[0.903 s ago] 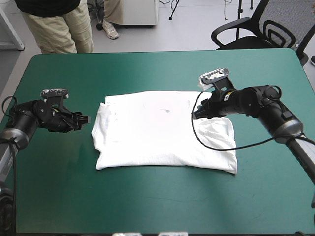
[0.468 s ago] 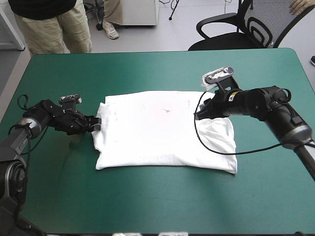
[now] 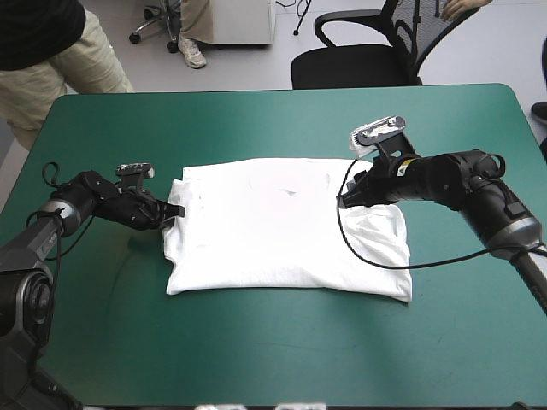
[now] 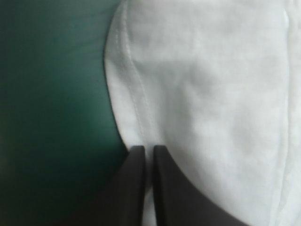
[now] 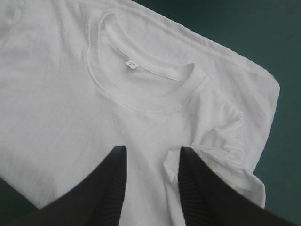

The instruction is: Fold the cloth

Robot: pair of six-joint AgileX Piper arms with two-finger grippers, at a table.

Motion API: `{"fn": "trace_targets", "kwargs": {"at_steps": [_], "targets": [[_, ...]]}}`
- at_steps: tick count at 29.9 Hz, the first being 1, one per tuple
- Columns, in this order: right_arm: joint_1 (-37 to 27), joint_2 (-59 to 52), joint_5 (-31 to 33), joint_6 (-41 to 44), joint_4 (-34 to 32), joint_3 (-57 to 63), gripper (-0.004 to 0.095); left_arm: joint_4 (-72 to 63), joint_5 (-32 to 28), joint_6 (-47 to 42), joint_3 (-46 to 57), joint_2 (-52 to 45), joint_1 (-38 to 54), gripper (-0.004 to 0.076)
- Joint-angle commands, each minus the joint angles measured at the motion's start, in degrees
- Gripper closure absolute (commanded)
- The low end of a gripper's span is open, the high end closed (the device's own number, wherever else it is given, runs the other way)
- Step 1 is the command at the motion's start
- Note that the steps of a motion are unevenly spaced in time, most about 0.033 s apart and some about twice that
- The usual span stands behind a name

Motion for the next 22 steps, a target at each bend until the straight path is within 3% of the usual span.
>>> {"fn": "trace_targets", "kwargs": {"at_steps": [1,11,22], "targets": [[0.07,-1.95,-2.76,-0.46,0.64,-1.53,0.0561,-1.05,2.24,1.49,-0.31,-0.50,-1.22,0.0726],[0.07,-1.95,-2.76,-0.46,0.51,-1.53,0.0561,-0.63,3.19,0.95,-6.76,-7.20,-1.09,0.0733],[0.07,-1.95,-2.88,-0.14,0.62,-1.65,0.0561,-1.10,11.73,0.95,-8.89,-11.79,-3.34,0.0733]]}}
